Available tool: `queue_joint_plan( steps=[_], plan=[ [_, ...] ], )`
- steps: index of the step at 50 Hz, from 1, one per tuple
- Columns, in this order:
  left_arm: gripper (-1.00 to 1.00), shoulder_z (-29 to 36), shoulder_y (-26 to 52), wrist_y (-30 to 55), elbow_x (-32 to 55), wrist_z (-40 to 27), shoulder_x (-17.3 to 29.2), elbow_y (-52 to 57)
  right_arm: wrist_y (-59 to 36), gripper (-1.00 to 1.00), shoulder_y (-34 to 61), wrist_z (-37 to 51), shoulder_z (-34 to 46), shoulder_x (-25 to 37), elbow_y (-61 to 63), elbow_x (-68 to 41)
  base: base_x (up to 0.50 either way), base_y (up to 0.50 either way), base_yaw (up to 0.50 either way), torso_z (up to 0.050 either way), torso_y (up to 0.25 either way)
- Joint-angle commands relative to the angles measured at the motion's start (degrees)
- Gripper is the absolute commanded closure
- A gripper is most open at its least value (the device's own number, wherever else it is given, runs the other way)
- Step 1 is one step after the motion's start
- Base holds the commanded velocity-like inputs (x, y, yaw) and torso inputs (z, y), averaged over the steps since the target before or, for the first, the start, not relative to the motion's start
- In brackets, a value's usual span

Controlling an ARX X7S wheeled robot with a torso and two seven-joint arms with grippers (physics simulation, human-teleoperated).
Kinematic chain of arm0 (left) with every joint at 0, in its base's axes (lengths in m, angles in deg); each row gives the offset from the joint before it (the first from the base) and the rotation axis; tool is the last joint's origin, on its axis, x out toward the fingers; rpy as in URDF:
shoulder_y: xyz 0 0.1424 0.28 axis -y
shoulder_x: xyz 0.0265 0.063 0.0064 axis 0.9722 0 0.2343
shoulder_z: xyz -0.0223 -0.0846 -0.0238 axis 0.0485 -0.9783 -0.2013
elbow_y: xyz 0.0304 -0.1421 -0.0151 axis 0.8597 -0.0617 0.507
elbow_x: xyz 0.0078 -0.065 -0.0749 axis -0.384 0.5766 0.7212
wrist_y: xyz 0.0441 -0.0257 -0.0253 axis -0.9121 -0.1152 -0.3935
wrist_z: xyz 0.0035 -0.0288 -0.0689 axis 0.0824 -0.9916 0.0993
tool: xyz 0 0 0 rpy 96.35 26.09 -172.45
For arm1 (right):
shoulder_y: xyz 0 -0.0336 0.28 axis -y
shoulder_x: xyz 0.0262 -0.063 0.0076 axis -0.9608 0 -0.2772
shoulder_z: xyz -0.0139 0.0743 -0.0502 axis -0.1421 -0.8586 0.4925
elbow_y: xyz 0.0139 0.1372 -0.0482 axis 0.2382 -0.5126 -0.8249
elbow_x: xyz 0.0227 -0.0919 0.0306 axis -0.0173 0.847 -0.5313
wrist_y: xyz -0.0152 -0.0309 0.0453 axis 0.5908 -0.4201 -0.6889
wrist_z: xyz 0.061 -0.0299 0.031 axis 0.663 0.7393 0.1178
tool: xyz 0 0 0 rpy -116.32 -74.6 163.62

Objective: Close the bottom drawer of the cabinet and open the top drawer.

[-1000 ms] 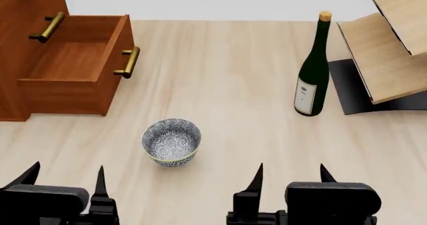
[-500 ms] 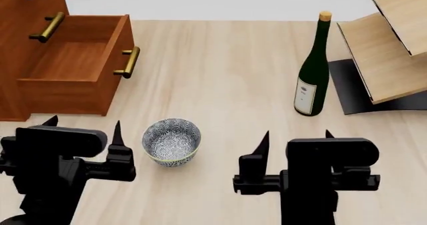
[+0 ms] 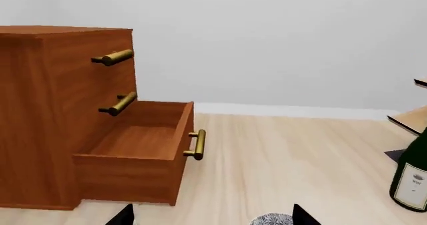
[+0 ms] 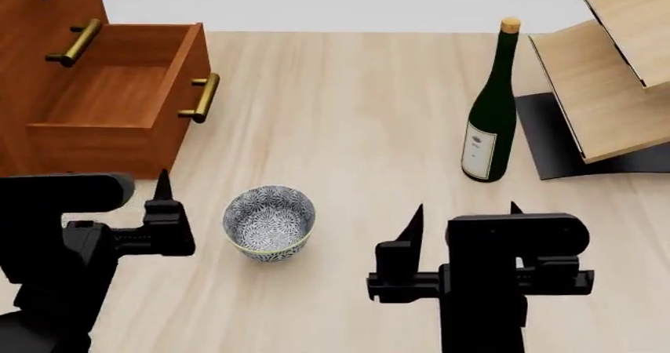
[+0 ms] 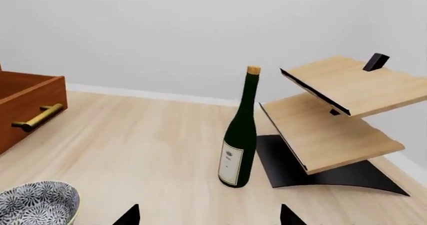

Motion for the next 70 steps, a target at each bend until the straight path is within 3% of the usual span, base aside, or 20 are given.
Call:
queue_joint_plan(
  steps=[1, 13, 15, 18, 19, 20, 21, 26, 32, 51, 70],
  plan=[
    [-1.00, -10.88, 2.29, -0.55, 4.84, -4.67, -0.01, -3.36, 1.31, -1.00, -1.00, 0.66, 0.20, 0.62, -0.14, 0.03, 0.00, 0.00, 0.00, 0.000, 0.000],
    [-1.00, -25.79, 0.42, -17.27, 10.03, -10.50, -0.72, -3.06, 0.31, -1.00, -1.62, 0.97, -0.33, 0.76, 1.52, -1.35, 0.00, 0.00, 0.00, 0.000, 0.000],
    [-1.00, -27.45, 0.77, -14.53, 11.70, -12.96, -0.21, 1.91, 0.63, -1.00, -1.70, 1.11, -0.25, 0.80, 1.52, -1.34, 0.00, 0.00, 0.00, 0.000, 0.000],
    [-1.00, -30.08, -1.56, -22.44, 11.73, -14.19, -1.83, 1.67, 0.77, -1.00, -1.96, 0.98, -0.36, 0.65, 1.76, -1.94, 0.00, 0.00, 0.00, 0.000, 0.000],
    [-1.00, -32.38, -3.84, -30.62, 14.33, -15.22, -2.87, 6.58, 0.89, -1.00, -2.11, 1.15, 0.09, 0.61, 2.14, -1.67, 0.00, 0.00, 0.00, 0.000, 0.000],
    [-1.00, -32.17, -5.39, -35.60, 14.50, -15.88, -2.87, 3.95, 0.91, -1.00, -2.15, 1.12, 0.11, 0.66, 2.17, -1.76, 0.00, 0.00, 0.00, 0.000, 0.000],
    [-1.00, -32.23, -5.74, -37.03, 15.46, -16.46, -2.64, 3.13, 0.96, -1.00, -2.13, 1.23, 0.06, 0.66, 2.13, -1.79, 0.00, 0.00, 0.00, 0.000, 0.000],
    [-1.00, -32.35, -5.45, -33.53, 18.47, -19.85, -0.61, 7.02, 1.57, -1.00, -2.16, 1.50, -0.30, 0.37, 1.52, -2.42, 0.00, 0.00, 0.00, 0.000, 0.000],
    [-1.00, -33.21, -6.32, -37.16, 16.11, -23.40, -1.39, 7.40, 1.45, -1.00, -2.25, 1.83, -0.04, 0.53, 2.12, -2.57, 0.00, 0.00, 0.00, 0.000, 0.000],
    [-1.00, -29.84, -7.64, -37.36, 16.20, -25.53, 1.11, 7.66, 2.96, -1.00, -2.36, 3.50, 2.44, 1.47, 1.38, -0.74, 0.00, 0.01, 0.00, 0.000, 0.000],
    [-1.00, -27.41, -8.39, -37.58, 16.21, -25.93, 2.78, 7.52, 4.23, -1.00, -2.96, 2.50, 4.00, 2.51, 0.89, -1.52, 0.00, 0.39, 0.00, 0.000, 0.000]
  ],
)
